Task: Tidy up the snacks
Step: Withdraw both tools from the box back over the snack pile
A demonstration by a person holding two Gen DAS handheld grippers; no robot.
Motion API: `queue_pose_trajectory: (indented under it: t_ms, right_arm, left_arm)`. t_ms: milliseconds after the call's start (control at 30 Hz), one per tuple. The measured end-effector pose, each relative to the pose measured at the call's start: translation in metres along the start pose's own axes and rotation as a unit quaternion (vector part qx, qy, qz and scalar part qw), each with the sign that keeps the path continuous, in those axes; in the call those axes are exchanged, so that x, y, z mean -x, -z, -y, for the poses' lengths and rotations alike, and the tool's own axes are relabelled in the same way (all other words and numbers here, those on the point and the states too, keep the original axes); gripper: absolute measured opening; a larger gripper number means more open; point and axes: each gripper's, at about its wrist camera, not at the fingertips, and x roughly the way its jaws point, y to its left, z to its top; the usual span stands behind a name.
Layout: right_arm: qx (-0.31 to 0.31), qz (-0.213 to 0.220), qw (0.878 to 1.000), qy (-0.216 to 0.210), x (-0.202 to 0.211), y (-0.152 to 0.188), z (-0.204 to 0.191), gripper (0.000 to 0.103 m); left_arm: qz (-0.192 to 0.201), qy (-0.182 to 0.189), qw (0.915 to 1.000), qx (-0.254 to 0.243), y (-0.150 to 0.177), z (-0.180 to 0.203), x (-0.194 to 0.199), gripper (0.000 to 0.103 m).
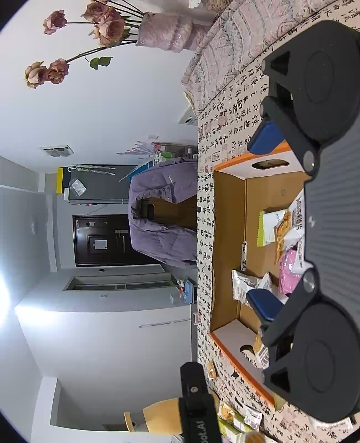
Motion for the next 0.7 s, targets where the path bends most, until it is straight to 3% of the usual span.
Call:
queue_pose_trajectory:
  t_ms: [333, 700]
  right_arm:
    - [0.009, -0.005, 1.000, 0.001, 0.039, 0.015, 0.001, 0.103]
    - [0.017, -0.035, 0.999, 0.003, 0.068, 0.052, 0.004, 0.103]
  left_arm:
    - [-0.001, -0.006, 0.9999, -0.009, 0.013, -0.009, 0.038, 0.103]
    - [-0.028, -0.009, 0.9995, -0.013, 0.048, -0.030, 0.071, 0.103]
